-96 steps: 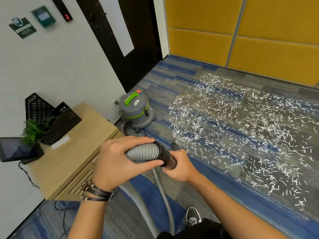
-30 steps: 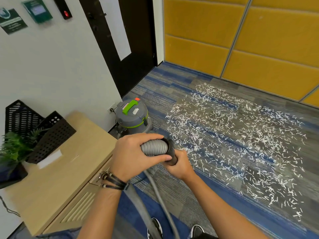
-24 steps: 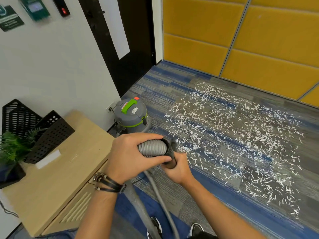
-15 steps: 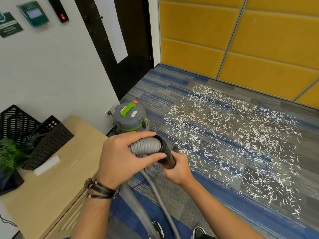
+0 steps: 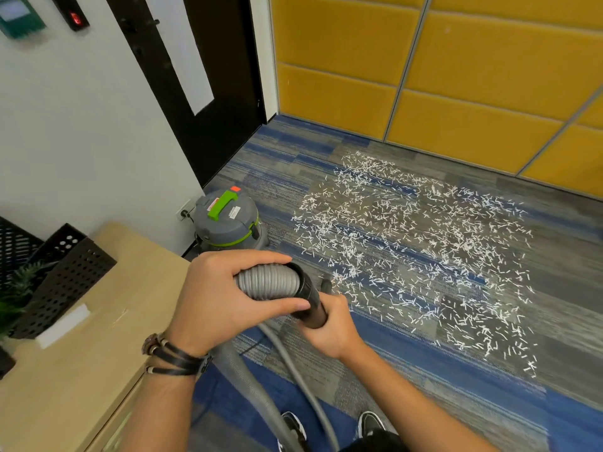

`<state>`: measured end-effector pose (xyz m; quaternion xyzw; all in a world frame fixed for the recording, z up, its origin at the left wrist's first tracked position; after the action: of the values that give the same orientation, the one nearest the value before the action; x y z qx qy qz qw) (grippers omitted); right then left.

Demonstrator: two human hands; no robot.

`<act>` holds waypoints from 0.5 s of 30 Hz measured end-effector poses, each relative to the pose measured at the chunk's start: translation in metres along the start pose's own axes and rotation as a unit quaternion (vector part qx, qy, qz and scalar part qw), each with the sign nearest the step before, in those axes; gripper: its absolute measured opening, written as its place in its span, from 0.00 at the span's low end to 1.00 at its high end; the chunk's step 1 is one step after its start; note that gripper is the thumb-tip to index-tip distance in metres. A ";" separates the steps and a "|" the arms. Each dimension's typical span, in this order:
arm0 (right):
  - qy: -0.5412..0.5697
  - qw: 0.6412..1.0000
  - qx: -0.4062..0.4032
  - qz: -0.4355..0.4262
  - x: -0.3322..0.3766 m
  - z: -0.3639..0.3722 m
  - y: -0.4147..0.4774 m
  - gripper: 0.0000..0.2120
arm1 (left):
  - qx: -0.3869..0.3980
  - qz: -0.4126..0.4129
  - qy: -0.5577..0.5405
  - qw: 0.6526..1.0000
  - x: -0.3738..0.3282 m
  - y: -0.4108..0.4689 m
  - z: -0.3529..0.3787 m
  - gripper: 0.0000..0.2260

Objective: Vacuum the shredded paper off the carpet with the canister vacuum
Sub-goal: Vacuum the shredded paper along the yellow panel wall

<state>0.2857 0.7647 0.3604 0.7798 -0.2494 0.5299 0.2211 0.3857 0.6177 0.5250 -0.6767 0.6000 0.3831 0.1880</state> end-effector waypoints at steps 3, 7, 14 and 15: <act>0.004 1.000 -0.008 0.000 0.006 0.002 -0.009 0.11 | -0.001 0.042 0.021 0.999 -0.008 -0.005 -0.003 0.25; -0.009 1.000 -0.008 0.007 0.011 0.006 -0.019 0.12 | -0.007 0.076 0.025 0.997 -0.005 -0.014 -0.006 0.26; -0.038 0.999 -0.012 0.011 0.022 0.019 -0.007 0.17 | -0.022 0.073 0.050 0.996 0.007 -0.027 -0.020 0.24; -0.035 0.999 -0.003 0.011 0.022 0.022 -0.008 0.19 | -0.016 0.064 0.048 0.997 0.009 -0.031 -0.018 0.24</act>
<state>0.3130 0.7545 0.3728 0.7943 -0.2670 0.5039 0.2094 0.4204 0.6051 0.5239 -0.6571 0.6444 0.3711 0.1235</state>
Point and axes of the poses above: each hand's wrist, its own y-axis towards the middle knuckle, its own z-axis out of the palm, x = y × z, the point moved 4 cm from there along y, towards the middle knuckle, and after that the axes turned 9 degrees about x, right-handed, at the moved point
